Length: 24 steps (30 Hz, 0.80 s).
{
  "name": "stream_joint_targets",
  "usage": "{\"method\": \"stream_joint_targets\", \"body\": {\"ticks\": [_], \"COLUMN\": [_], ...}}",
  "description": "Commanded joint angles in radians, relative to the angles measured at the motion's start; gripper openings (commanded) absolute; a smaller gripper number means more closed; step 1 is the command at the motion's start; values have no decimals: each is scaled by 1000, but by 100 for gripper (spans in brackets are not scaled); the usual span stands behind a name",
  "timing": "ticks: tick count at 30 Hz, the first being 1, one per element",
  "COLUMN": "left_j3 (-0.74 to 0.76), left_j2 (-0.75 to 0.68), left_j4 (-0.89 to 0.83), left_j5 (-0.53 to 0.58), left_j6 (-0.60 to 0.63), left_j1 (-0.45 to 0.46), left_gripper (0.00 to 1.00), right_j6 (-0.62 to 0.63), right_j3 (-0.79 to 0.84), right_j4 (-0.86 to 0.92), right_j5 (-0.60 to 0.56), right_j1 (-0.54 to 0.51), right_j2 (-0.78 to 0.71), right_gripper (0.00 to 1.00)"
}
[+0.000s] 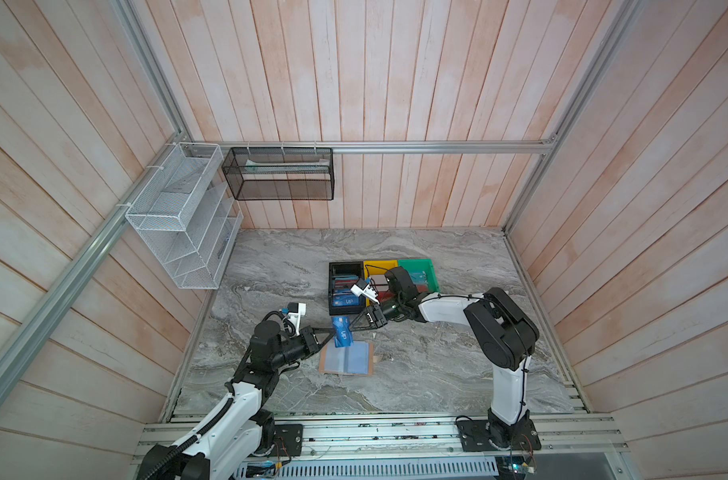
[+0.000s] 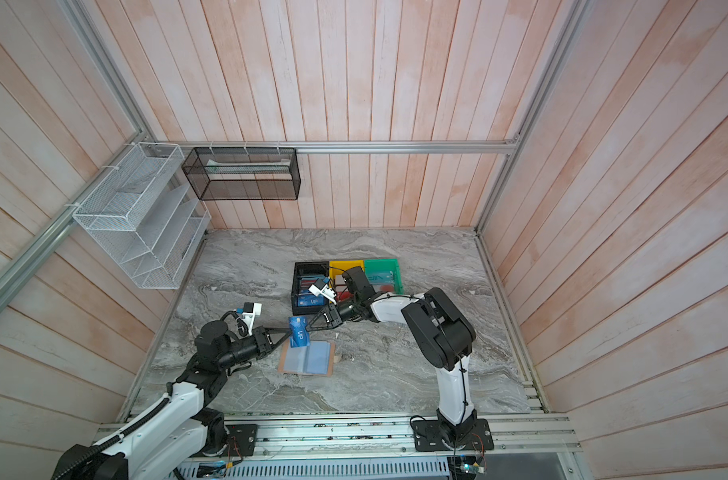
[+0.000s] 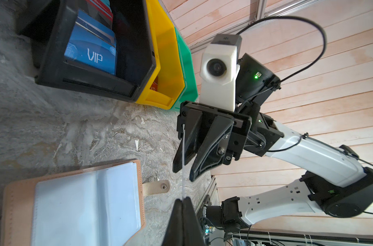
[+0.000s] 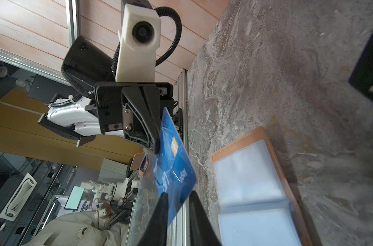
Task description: Take the credit cards out of the card holder
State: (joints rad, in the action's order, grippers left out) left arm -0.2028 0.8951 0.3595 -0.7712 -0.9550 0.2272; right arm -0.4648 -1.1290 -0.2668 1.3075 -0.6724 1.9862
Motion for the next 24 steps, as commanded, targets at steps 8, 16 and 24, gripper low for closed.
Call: {"method": "stream_joint_targets", "body": {"ticks": [8,16,24], "left_j3": [9,1,-20], "left_j2": [28,17,-50], "left_j4": [48,0,-80], "left_j5": [-21,-3,47], "left_j6": [4,25,45], "left_j1": [-5,-5,-6], "left_gripper": [0,0,30], "right_j6": [-9,-72,-235], "right_j3": [-37,6,77], "right_j4": [-17,-107,-312], "right_j5": [27,35,14], "right_j1": [-18,-17,-1], "right_j2": [23,5,-39], "right_gripper": [8,0,0]}}
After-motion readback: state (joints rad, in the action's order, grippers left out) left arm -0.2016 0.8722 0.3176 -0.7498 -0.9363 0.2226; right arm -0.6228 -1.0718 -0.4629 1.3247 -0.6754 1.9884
